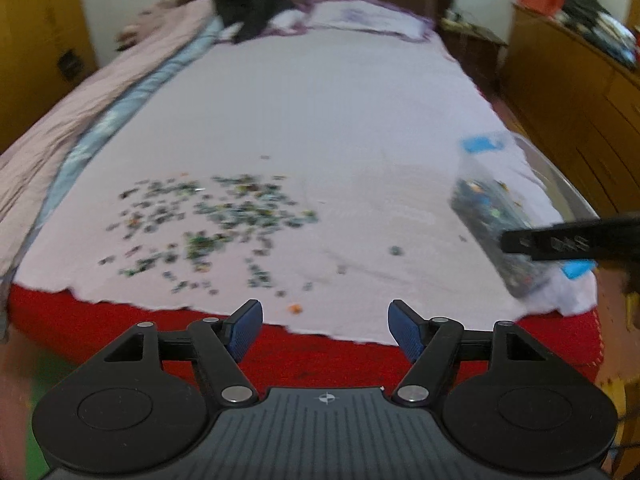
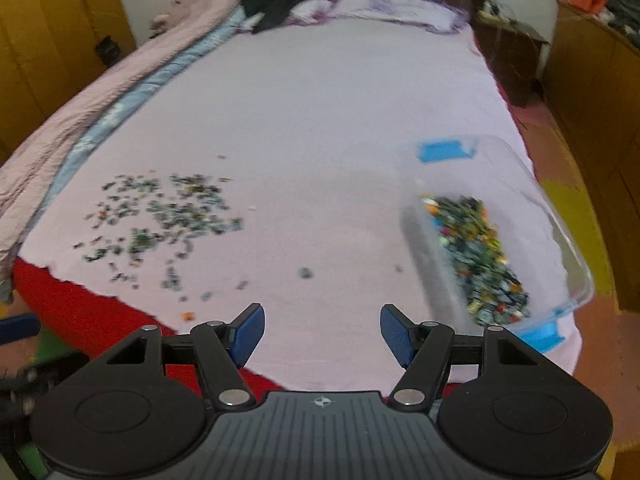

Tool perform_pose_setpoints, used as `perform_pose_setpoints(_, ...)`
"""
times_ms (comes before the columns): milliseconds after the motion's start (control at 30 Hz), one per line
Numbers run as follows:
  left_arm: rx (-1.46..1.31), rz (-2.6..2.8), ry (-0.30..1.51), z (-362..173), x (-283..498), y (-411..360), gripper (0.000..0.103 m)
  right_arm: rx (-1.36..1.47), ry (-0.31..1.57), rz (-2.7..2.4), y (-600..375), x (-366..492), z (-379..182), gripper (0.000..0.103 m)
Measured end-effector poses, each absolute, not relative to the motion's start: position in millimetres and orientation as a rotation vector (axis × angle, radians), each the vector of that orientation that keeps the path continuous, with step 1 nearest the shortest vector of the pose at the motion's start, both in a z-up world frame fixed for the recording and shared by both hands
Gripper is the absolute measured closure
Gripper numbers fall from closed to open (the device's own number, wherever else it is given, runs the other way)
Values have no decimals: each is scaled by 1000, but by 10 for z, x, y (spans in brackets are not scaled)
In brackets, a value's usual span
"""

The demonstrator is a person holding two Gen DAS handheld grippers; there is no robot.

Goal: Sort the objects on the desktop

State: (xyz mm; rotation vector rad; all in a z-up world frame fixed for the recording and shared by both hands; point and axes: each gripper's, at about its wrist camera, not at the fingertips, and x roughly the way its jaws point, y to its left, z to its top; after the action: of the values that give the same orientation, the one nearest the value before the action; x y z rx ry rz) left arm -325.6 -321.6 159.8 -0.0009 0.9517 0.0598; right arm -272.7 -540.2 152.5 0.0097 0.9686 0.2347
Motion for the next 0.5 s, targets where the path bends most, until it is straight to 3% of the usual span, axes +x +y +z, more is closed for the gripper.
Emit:
perform_pose_setpoints(267,-1,111,952,1702,-3151,-2726,30,39,924,261,-5256,-2839,1702,27)
perform_pose_setpoints(400,53,64,932,1808,-2904,-2736,20,102,903,224,-5284,-2762,1700,25)
perform_pose_setpoints(500,93,29,917,1888,-2718,-2744,20,143,868,160,-5323,-2770,1774,24)
